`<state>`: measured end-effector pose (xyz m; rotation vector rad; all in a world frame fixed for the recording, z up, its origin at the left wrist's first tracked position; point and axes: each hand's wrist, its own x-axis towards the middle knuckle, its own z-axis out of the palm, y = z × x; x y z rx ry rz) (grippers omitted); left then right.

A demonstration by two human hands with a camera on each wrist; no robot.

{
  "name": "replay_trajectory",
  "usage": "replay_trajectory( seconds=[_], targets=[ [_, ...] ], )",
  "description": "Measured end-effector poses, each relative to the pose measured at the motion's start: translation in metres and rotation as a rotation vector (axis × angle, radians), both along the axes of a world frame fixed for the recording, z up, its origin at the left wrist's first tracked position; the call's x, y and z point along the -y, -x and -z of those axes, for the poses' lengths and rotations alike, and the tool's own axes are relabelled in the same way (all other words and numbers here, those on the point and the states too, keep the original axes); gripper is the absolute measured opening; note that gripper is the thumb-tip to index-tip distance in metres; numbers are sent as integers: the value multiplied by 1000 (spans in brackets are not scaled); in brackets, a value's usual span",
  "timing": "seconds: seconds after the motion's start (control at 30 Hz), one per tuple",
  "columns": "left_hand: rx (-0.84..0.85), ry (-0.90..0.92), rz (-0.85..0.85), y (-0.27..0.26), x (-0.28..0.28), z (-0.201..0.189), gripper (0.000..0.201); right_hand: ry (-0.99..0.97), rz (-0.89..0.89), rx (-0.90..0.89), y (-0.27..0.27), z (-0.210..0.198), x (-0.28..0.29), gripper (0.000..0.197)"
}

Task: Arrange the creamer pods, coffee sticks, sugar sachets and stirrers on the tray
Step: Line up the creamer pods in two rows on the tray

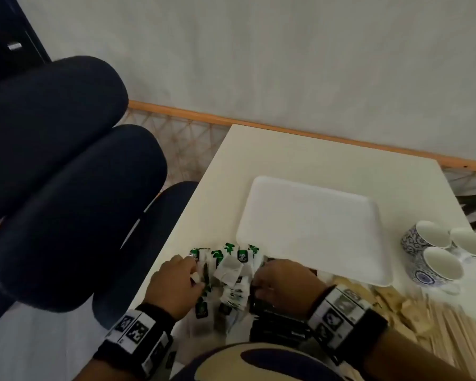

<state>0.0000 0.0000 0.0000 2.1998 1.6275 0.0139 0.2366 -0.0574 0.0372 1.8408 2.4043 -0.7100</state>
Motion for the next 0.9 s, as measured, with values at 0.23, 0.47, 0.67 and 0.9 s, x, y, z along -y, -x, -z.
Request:
replay_trajectory(
  seconds=[0.23, 0.47, 0.67, 0.9],
  targets=[
    [-56, 164, -142, 2, -6, 5, 25, -96, -84, 189, 49, 30, -41, 50],
    [174, 148, -156, 6, -11, 9, 20, -106, -72, 269, 56, 40, -56, 44],
    [400, 70, -161, 10, -19, 2, 20, -146, -98, 167, 41, 26, -62, 21],
    [557, 46, -133, -4, -33, -12, 30, 84, -115, -388, 6, -28, -71, 12]
  ],
)
